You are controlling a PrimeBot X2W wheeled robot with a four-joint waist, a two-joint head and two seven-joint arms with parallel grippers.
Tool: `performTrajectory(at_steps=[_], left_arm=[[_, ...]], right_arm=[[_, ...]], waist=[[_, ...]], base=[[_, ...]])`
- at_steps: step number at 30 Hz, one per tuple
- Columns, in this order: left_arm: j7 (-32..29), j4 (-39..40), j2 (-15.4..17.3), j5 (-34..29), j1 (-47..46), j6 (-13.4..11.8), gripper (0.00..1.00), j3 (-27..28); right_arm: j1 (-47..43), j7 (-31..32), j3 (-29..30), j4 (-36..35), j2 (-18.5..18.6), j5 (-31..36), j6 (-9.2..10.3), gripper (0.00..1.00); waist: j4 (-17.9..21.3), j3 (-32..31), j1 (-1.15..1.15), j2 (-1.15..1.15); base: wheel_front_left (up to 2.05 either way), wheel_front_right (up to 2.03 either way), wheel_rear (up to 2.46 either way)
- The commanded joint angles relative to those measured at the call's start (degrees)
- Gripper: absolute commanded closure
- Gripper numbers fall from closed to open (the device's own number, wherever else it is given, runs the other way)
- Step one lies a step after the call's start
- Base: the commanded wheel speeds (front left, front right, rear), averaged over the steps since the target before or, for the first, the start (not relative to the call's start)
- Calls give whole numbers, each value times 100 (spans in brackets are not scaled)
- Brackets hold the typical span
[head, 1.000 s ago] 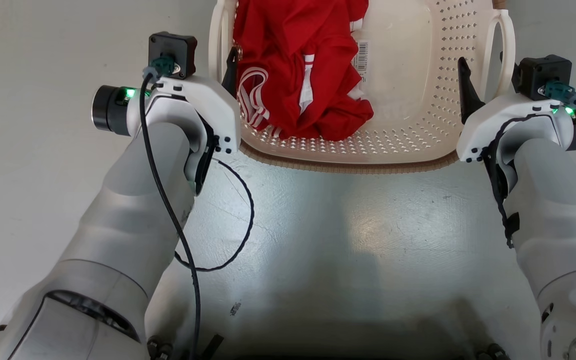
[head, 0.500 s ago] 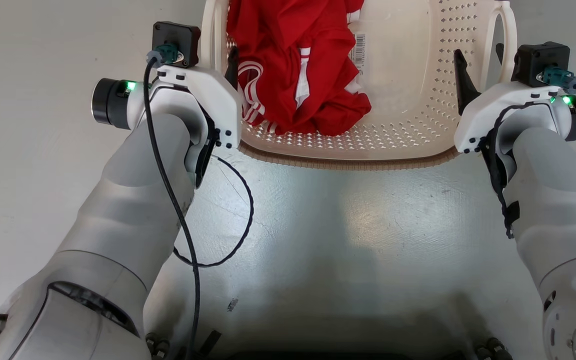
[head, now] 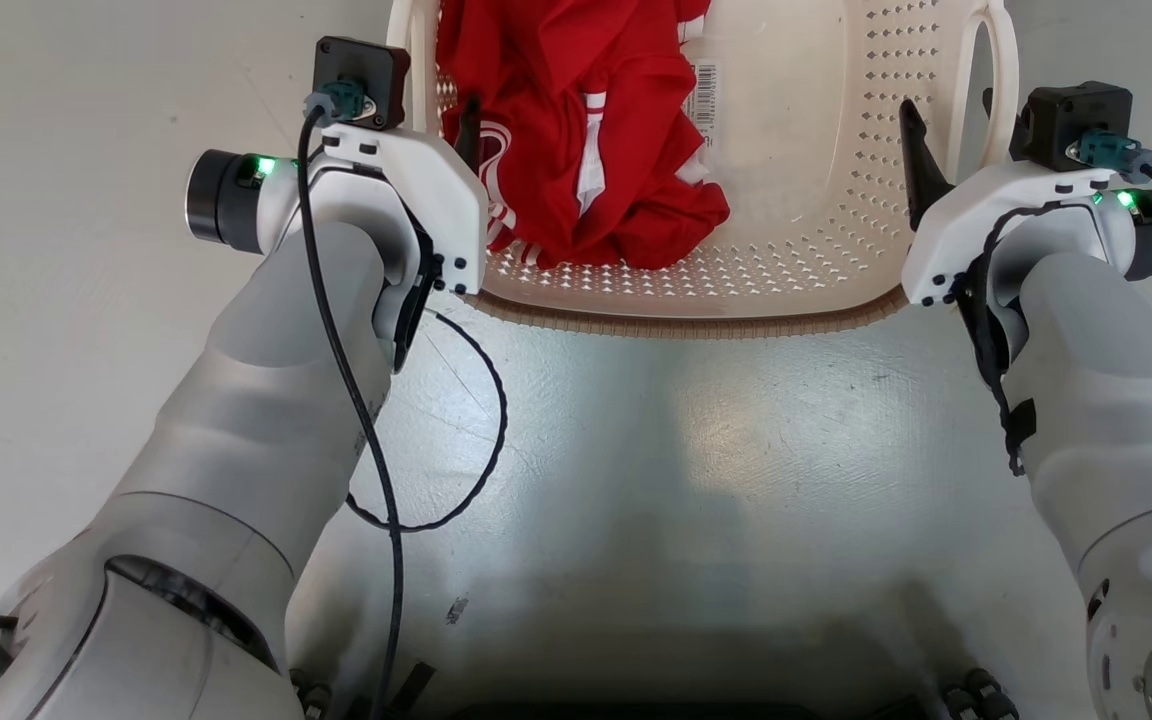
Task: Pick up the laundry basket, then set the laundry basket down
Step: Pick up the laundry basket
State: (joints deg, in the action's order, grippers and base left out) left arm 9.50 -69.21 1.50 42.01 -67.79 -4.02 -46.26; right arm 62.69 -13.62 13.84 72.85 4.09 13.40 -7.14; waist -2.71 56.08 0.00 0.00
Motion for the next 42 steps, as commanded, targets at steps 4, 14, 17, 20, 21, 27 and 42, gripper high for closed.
performTrajectory(at_steps=[4, 14, 17, 20, 21, 27, 42], left_arm=[[-12, 21, 138, 104, -32, -53, 0, -44], [26, 6, 138, 267, -83, -104, 0, -307], [46, -23, 138, 306, -110, -107, 0, -369], [17, -54, 138, 316, -143, -102, 56, -464], [-10, -57, 138, 326, -150, -106, 100, -495], [-35, 39, 138, 432, -134, -178, 100, -657], [12, 58, 138, 779, 145, -313, 100, -996]], right_arm=[[-103, -48, -147, 5, -121, -94, -35, 0], [-112, -65, -325, 48, -122, -232, -35, 0], [-103, -67, -386, 54, -122, -246, -35, 3], [-81, -49, -469, 61, -122, -289, -35, 100], [-76, -16, -505, 65, -122, -320, -35, 100], [-103, 46, -781, 84, -122, -573, -35, 100], [-436, 429, -1761, 102, -122, -1648, -35, 100]], waist=[[-7, -2, 0, 0], [-18, -5, 0, 0], [-12, 0, 0, 0], [-16, 7, 0, 0], [-18, 9, 0, 0], [-44, -7, 0, 0], [56, -526, 0, 0]], base=[[0, 0, 0], [0, 0, 0], [0, 0, 0], [0, 0, 0], [0, 0, 0], [0, 0, 0], [0, 0, 0]])
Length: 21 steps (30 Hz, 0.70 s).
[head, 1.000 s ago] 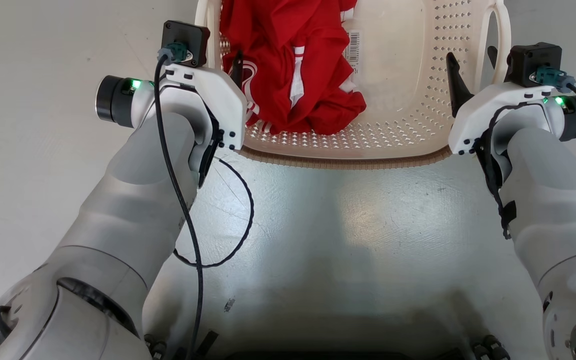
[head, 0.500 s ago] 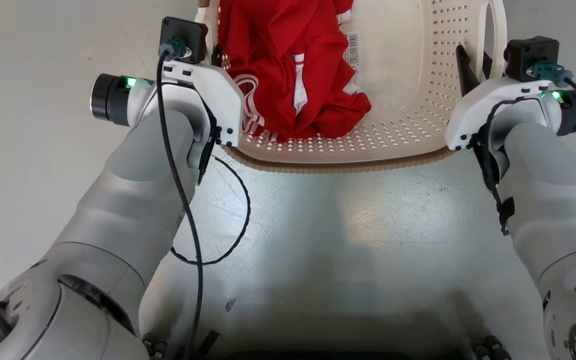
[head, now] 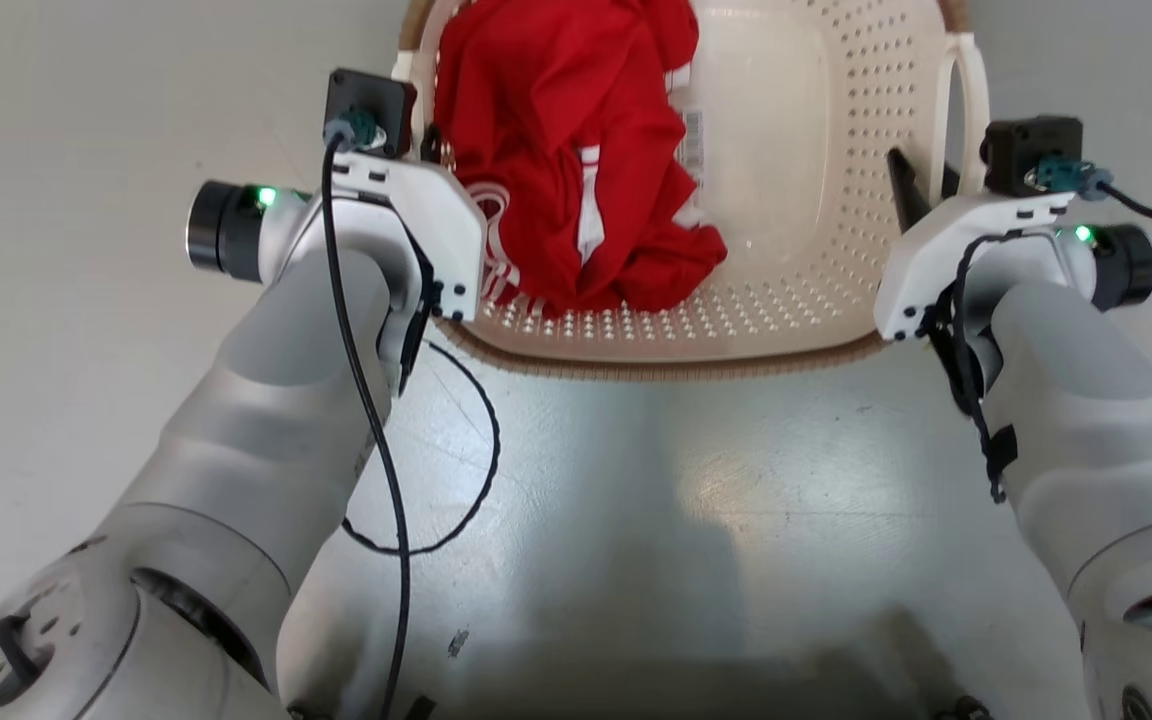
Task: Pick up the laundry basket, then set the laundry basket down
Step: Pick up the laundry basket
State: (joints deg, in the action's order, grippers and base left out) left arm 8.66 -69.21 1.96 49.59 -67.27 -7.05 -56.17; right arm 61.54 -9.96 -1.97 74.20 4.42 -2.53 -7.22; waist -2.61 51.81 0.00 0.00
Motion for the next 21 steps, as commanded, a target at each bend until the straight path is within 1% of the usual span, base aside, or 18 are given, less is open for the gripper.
performTrajectory(at_steps=[1, 5, 12, 21], left_arm=[[94, 46, 92, 38, 130, -9, 100, -31], [96, 15, 92, 91, 255, -4, 100, -103], [81, -74, 92, 205, 641, 31, 100, -269], [-97, -165, 92, 334, 1215, 228, 100, -491]], right_arm=[[-361, 114, -245, -32, -154, -140, -26, 100], [-504, 244, -438, -31, -154, -377, -26, 100], [-889, 527, -1003, -76, -154, -1061, -26, 100], [-1510, 1078, -1909, -441, -154, -2090, -26, 100]], waist=[[62, -154, 0, 0], [107, -339, 0, 0], [258, -907, 0, 0], [521, -1749, 0, 0]], base=[[0, 0, 0], [0, 0, 0], [0, 0, 0], [0, 0, 0]])
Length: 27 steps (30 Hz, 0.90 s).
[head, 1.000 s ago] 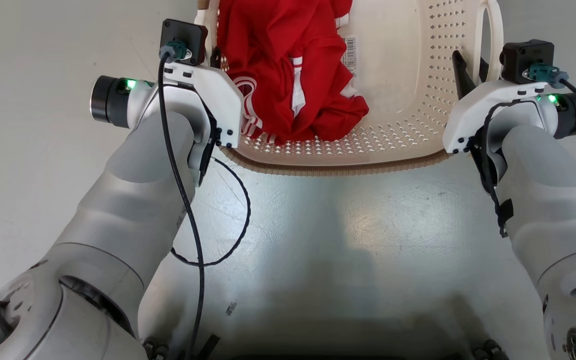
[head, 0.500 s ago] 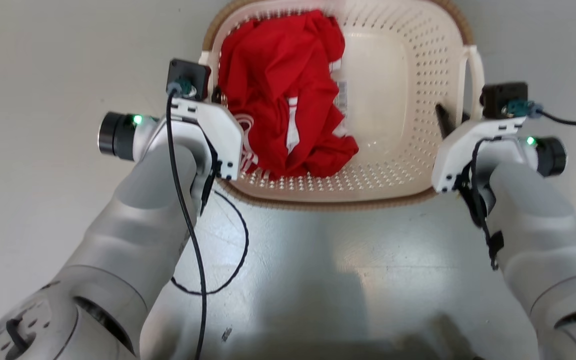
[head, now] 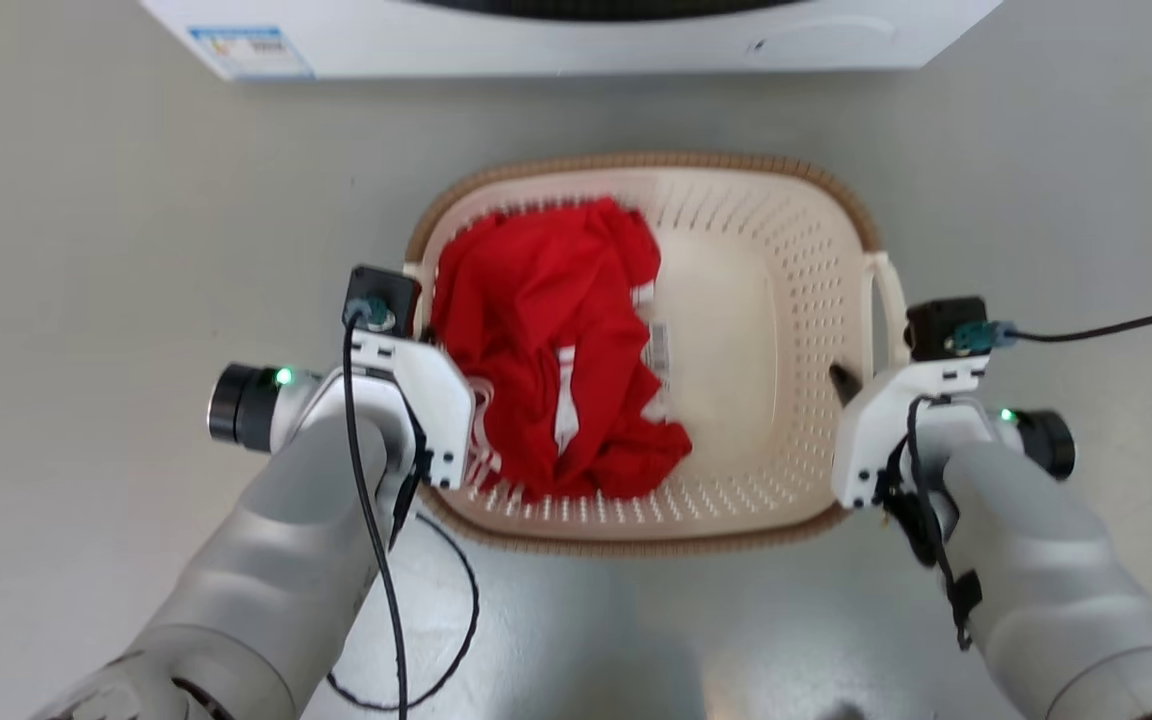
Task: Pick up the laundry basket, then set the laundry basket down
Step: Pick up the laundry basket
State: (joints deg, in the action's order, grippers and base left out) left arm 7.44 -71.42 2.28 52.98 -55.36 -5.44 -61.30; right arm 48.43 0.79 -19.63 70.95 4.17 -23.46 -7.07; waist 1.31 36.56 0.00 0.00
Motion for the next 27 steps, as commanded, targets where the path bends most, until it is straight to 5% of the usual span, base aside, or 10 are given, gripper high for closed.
performTrajectory(at_steps=[1, 27], left_arm=[[2, 39, 60, -2, 77, 98, 100, -5], [-634, 201, 60, 278, 1366, 359, 100, -571]], right_arm=[[-272, 73, -251, -169, -129, -126, -42, 100], [-1557, 859, -1998, -363, -129, -1863, -42, 100]], waist=[[159, -307, 0, 0], [305, -2371, 0, 0]], base=[[0, 0, 0], [0, 0, 0]])
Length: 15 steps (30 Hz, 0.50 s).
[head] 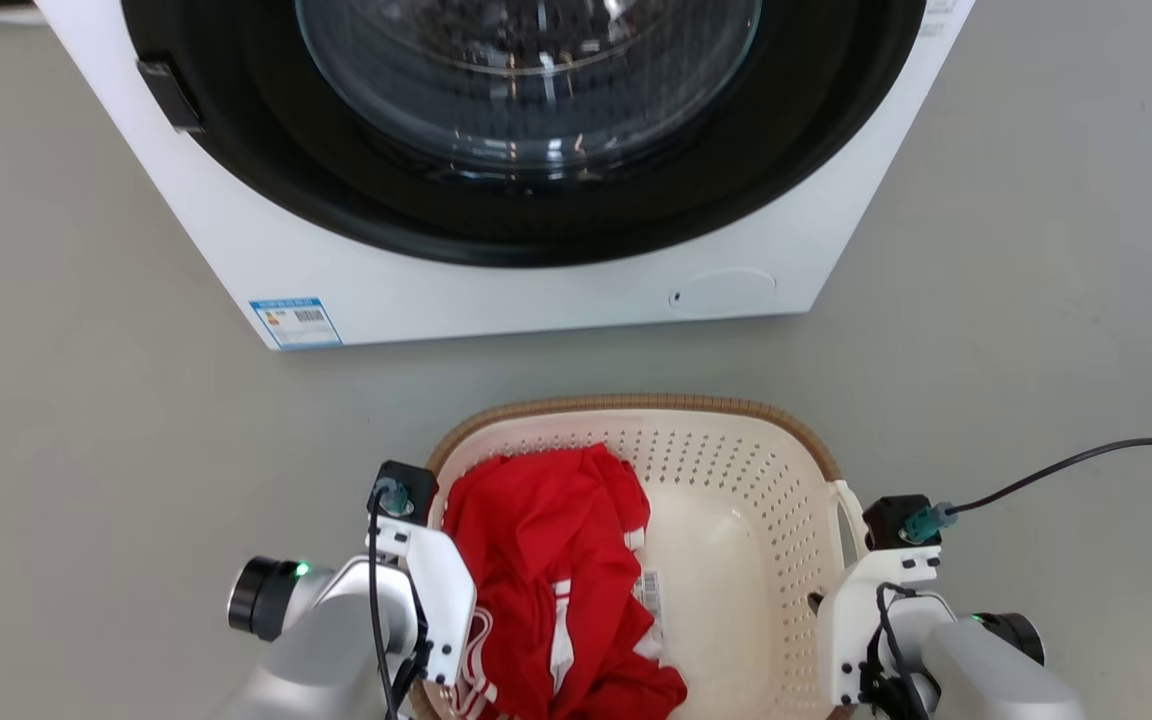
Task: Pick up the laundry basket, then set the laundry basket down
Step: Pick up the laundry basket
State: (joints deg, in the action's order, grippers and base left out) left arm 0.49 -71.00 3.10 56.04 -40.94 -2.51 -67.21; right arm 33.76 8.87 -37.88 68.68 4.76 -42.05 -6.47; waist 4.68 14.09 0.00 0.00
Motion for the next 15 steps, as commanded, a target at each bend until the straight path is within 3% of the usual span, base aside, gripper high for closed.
performTrajectory(at_steps=[1, 15], left_arm=[[42, 180, -23, -15, -38, 63, 100, -2], [-368, 453, -23, 68, 650, 56, 100, -345]], right_arm=[[-110, 66, -215, -129, -189, -46, -102, 100], [-712, 317, -863, -213, -189, -545, -102, 100]], waist=[[-39, -175, 0, 0], [-95, -993, 0, 0]], base=[[0, 0, 0], [0, 0, 0]])
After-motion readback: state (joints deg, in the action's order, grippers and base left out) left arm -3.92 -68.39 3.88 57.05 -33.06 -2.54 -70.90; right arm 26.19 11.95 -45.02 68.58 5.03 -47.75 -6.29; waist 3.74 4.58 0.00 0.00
